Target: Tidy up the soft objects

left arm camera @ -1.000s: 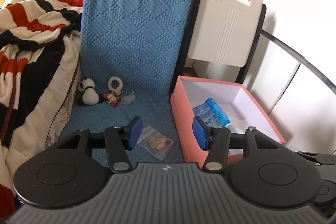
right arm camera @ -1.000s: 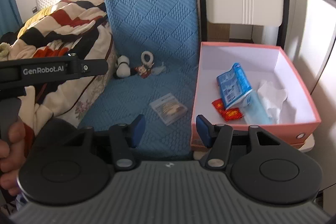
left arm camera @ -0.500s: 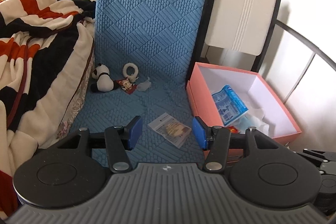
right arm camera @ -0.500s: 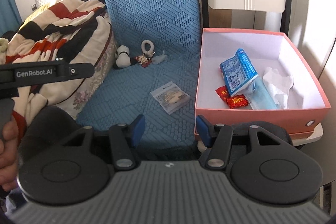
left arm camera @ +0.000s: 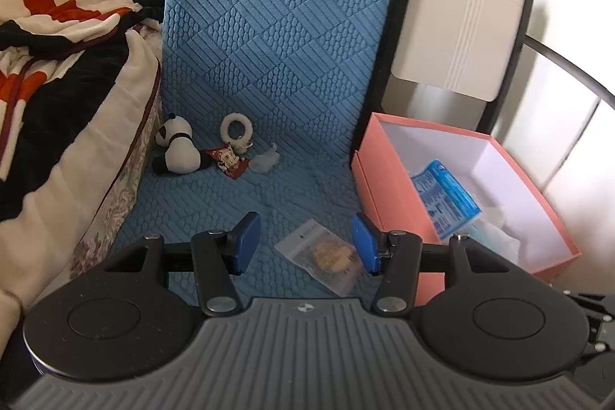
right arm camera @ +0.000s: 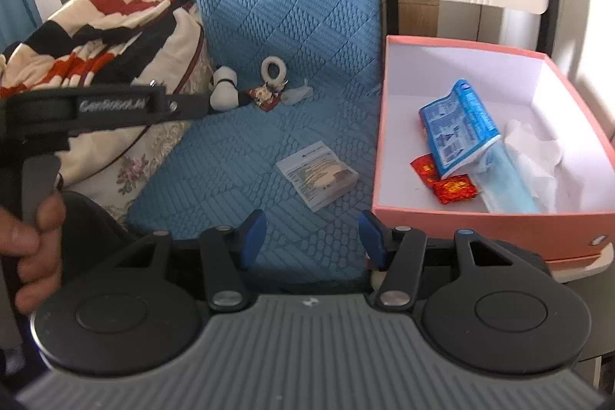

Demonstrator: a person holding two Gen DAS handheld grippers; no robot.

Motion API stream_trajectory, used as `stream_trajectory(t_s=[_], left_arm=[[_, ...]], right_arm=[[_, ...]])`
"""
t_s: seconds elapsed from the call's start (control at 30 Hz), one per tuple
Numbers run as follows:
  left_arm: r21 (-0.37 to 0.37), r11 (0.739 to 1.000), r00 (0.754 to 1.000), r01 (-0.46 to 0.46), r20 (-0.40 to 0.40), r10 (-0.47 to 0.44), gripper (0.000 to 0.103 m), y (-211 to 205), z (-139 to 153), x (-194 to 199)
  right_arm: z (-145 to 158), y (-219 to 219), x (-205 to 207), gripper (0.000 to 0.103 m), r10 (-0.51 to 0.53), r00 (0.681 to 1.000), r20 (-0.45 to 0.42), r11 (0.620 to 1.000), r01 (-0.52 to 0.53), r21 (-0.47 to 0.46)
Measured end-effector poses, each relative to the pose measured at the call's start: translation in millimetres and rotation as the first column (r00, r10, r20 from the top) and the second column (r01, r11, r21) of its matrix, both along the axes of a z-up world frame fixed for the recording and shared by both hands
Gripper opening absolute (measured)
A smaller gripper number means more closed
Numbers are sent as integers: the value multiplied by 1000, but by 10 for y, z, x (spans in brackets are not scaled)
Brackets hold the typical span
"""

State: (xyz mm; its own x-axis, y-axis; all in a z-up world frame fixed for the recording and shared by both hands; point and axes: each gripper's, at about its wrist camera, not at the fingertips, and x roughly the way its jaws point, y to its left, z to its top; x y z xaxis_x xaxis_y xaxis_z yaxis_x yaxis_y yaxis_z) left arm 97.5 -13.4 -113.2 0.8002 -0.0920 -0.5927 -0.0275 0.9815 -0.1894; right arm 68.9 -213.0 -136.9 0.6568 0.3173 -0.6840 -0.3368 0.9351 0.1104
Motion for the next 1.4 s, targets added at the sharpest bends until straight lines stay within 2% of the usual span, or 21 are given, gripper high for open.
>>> stream_trajectory(t_s=[0.17, 0.4, 0.63, 0.77, 0.9, 1.07, 1.17, 1.4], left_arm=[[7, 1000, 1000, -5, 7, 5, 59, 116, -159, 208], [-32, 999, 1000, -21, 13, 21, 59, 263, -373, 466], [-36, 998, 999, -43, 8, 44, 59, 396, -509, 698], [-35, 998, 998, -56, -13, 55, 59, 452, -595, 826], [-70, 996, 998, -55, -43, 52, 59, 516, -675, 942], [-62, 996, 997, -60, -53, 57, 59, 547, -750, 1082], [-95, 993, 996, -65, -72, 58, 59, 606, -801, 1180], [-78, 993, 991, -92, -106, 84, 59, 682, -999, 1420]], right_arm=[[-136, 141, 146, 56, 22, 1000, -7, 1000, -22, -15], [-319, 351, 341, 56, 39, 999, -18, 997, -40, -62], [-511, 557, 446, 56, 54, 998, -37, 996, -56, -64], [-620, 702, 531, 56, 56, 998, -29, 996, -58, -74], [-687, 785, 628, 56, 45, 999, -23, 996, -47, -70], [-756, 863, 744, 56, 57, 998, -16, 995, -58, -77], [-772, 905, 821, 56, 59, 998, 4, 996, -58, -70], [-849, 982, 1082, 56, 51, 998, 25, 996, -50, -67]])
